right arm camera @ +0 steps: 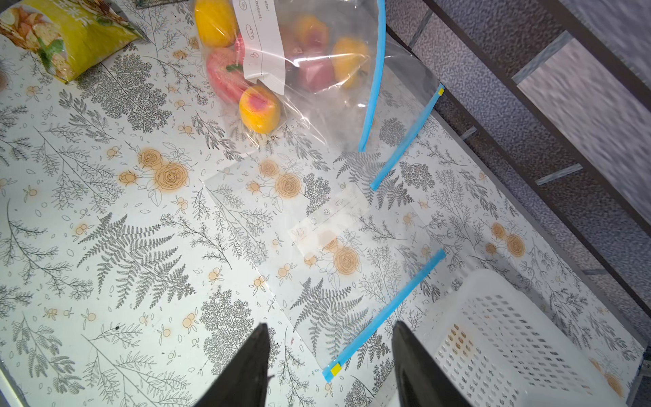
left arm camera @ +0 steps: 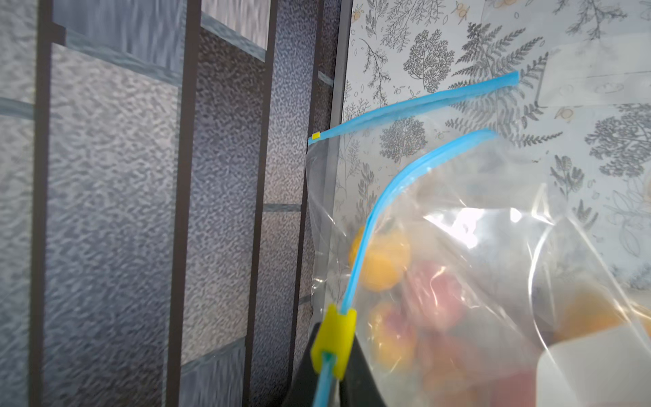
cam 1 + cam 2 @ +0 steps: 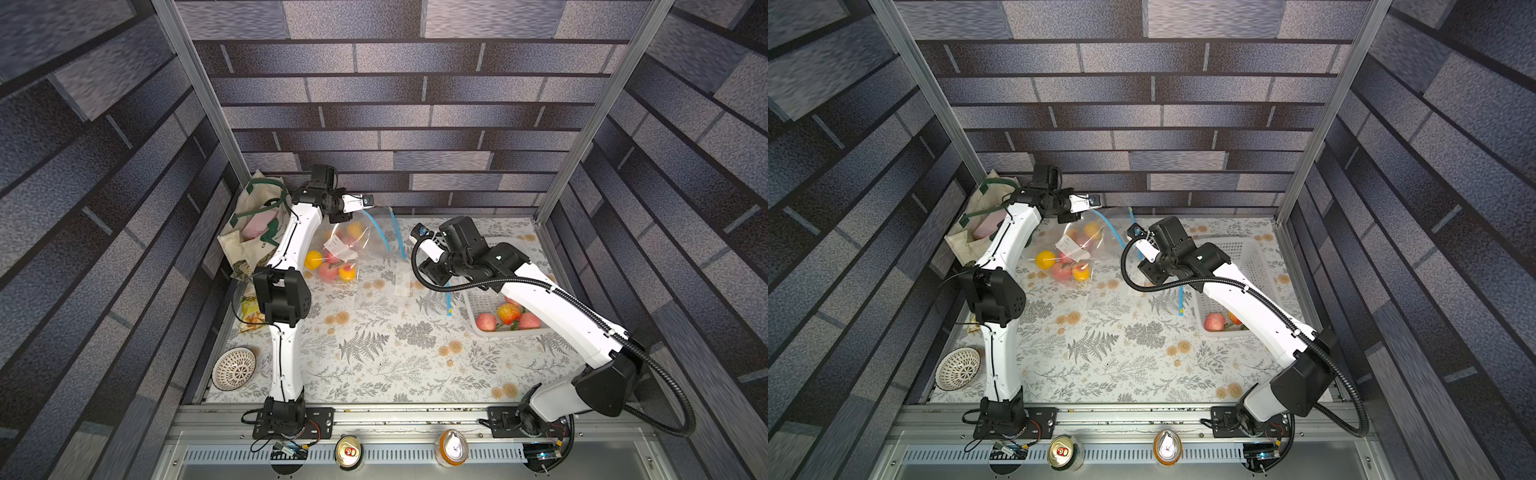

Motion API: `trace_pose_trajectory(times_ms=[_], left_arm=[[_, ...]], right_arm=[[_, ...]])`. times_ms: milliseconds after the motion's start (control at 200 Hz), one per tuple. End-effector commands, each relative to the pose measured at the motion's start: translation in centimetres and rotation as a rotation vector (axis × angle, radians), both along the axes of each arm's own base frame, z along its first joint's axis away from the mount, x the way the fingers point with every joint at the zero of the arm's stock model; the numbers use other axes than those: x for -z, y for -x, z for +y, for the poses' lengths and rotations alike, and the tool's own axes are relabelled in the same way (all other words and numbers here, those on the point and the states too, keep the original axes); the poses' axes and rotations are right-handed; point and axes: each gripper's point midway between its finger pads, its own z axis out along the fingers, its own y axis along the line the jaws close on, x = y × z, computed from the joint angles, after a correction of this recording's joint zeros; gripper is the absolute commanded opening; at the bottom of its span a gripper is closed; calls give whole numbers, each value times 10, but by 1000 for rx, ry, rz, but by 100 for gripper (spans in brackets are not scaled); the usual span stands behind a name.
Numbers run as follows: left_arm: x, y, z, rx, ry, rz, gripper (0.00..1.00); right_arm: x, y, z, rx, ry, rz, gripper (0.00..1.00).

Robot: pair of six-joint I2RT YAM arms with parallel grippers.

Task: Place the peach in a zip-top bag and seal the zipper
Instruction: Place the zipper food storage bag in the zipper food storage bag.

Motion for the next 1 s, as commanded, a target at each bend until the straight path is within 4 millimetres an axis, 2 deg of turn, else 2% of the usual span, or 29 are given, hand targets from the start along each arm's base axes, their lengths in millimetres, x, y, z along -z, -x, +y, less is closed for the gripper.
trace_pose_trajectory(times_ms=[0, 100, 120, 140, 150, 160, 170, 281, 426, 526, 731, 872, 932, 997], left_arm=[[-25, -31, -10, -61, 109, -98, 16], [-24, -57, -10, -192, 181, -130, 36], [-24, -62, -8, -229, 201, -134, 54], [-26, -65, -5, -263, 216, -135, 91], [-25, -66, -5, -274, 221, -131, 98], [-24, -67, -4, -288, 231, -121, 100], [-21, -67, -3, -300, 238, -107, 100], [-41, -76, 15, -442, 363, -86, 100], [-90, -71, 42, -598, 591, -79, 100], [-118, -53, 37, -601, 717, -21, 100], [-171, -5, 13, -664, 989, 154, 100], [-206, 34, -7, -521, 1102, 308, 100], [-212, 41, -8, -436, 1152, 386, 100], [-209, 37, -1, -398, 1214, 475, 100]], right_arm=[[5, 1, 1, 6, 18, 29, 56], [12, 2, 3, 3, 27, 53, 56], [14, 2, 3, 3, 27, 59, 56], [15, 2, 4, 0, 27, 63, 56], [15, 3, 4, -1, 27, 65, 56], [16, 2, 4, 0, 27, 67, 56], [17, 2, 5, -1, 26, 69, 56], [20, 3, 7, -5, 25, 85, 56], [20, 3, 7, 7, 14, 93, 56], [17, 2, 8, 16, -1, 87, 56], [9, -4, 3, 77, -29, 62, 56], [-1, -14, -10, 171, -17, 8, 56], [-7, -20, -20, 225, -11, -25, 56], [-13, -30, -35, 319, -21, -58, 60]])
